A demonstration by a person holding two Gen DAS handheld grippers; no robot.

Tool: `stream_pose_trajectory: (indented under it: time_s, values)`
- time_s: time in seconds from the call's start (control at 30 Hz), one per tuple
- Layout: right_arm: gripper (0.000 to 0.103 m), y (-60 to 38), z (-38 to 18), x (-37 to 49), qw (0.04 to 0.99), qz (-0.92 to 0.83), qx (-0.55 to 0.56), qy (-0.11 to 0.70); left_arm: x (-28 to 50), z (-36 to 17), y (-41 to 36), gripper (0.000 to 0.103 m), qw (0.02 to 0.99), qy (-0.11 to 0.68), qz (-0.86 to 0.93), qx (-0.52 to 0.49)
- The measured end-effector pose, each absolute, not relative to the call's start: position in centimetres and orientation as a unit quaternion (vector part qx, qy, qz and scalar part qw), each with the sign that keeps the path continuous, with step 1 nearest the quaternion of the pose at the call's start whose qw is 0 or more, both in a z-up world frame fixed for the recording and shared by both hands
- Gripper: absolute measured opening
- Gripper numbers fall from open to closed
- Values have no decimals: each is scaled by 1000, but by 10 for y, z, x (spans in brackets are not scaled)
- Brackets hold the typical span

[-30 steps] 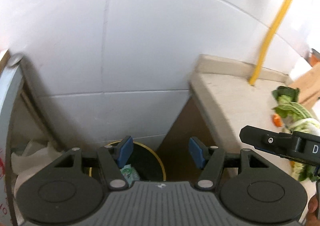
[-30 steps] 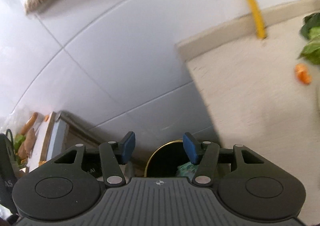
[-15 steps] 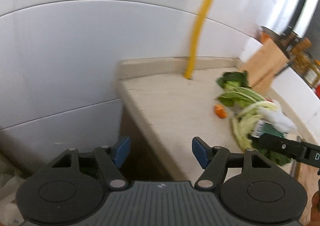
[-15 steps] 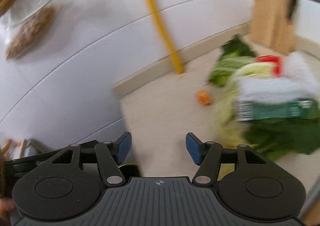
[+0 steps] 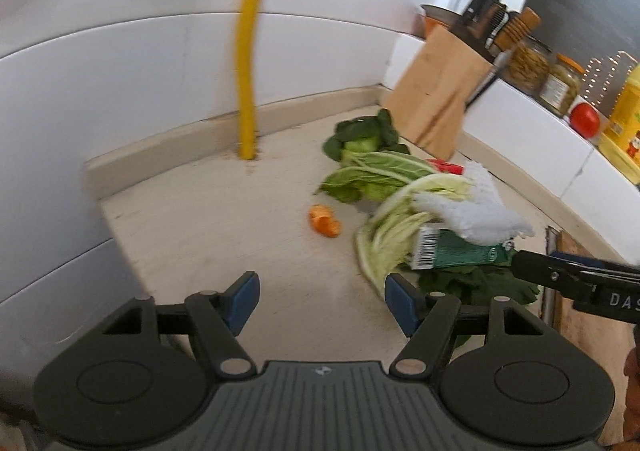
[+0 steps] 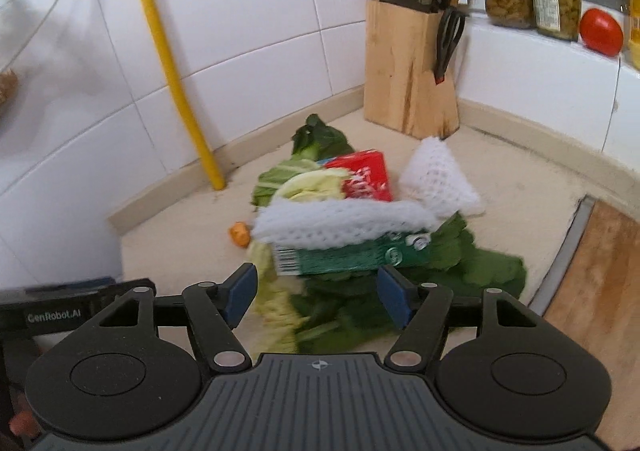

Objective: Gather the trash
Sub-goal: 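Raise both tools back up to the counter pile, then grasp the white foam net on the pile with the right tool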

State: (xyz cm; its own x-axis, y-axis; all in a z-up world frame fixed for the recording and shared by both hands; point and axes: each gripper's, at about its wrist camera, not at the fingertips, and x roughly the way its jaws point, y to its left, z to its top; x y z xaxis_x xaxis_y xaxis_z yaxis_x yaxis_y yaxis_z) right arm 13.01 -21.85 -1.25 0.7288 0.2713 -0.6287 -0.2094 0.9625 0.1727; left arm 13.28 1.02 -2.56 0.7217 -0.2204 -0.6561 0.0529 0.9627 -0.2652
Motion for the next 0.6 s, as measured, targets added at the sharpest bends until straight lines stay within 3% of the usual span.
stream_pose_trajectory:
  time_s: [0.4, 0.6]
  values:
    - [85, -214, -16, 182, 922, 168, -54, 346, 149, -34, 4, 64, 913, 380, -85, -119]
    - [85, -207, -19, 201, 910, 186, -104, 355, 155, -37, 5, 64, 912, 383, -81, -127]
